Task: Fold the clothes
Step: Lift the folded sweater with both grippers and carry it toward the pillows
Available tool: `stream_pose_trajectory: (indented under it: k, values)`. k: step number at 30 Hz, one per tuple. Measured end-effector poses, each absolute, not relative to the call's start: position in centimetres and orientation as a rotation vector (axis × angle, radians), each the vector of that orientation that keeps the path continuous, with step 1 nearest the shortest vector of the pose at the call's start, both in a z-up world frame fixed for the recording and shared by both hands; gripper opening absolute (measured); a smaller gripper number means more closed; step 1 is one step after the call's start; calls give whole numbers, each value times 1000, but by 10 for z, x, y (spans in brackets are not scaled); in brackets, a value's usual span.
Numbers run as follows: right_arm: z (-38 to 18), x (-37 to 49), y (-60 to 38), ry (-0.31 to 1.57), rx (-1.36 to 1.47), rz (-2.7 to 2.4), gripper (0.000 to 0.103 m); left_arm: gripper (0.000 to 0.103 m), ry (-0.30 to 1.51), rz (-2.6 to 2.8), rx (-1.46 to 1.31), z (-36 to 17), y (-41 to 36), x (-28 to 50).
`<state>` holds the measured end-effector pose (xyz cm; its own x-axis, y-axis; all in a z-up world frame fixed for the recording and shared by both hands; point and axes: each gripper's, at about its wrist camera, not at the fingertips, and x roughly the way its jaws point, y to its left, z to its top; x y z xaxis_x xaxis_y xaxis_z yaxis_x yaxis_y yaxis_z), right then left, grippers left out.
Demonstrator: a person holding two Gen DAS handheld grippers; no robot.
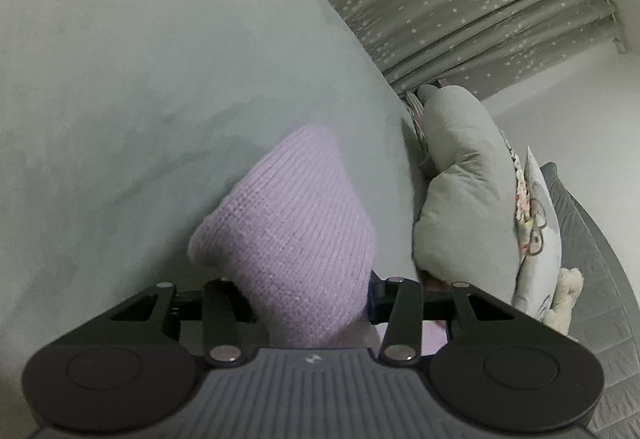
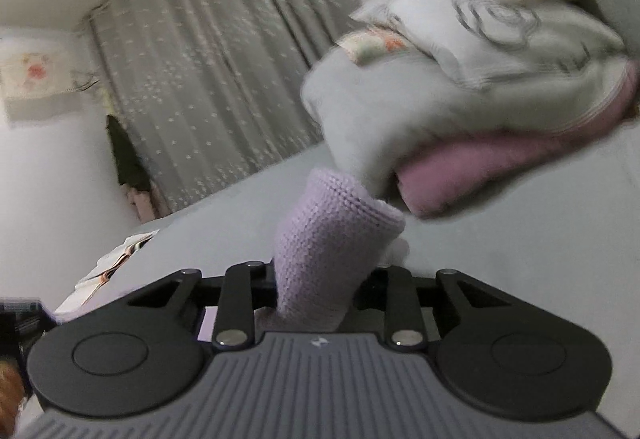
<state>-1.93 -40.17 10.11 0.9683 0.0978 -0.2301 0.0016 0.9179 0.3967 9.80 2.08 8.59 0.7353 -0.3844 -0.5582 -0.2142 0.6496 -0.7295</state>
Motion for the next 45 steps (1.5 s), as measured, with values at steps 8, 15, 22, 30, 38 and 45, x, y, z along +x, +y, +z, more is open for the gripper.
stream_pose_trajectory:
  k: [8,15,22,30,38,45]
  values:
    - [160,-49,-421,170,530,126,30,45,787,-129,-780,179,10,99]
    - [154,-83,-465,196,712,9,31,46,825,-156,-576,205,-79,104]
    - [160,-168,-551,30,697,-329,30,42,790,-434,-313,199,-261,108]
    - [197,-278,-604,-257,314,-797,30,39,651,-870,-325,219,-499,93]
    - [133,-320,-620,-332,498,-1128,41,75,738,-987,-127,108,-607,65]
    - [47,-276,-597,173,1058,-978,54,73,936,-611,-75,13,-545,96]
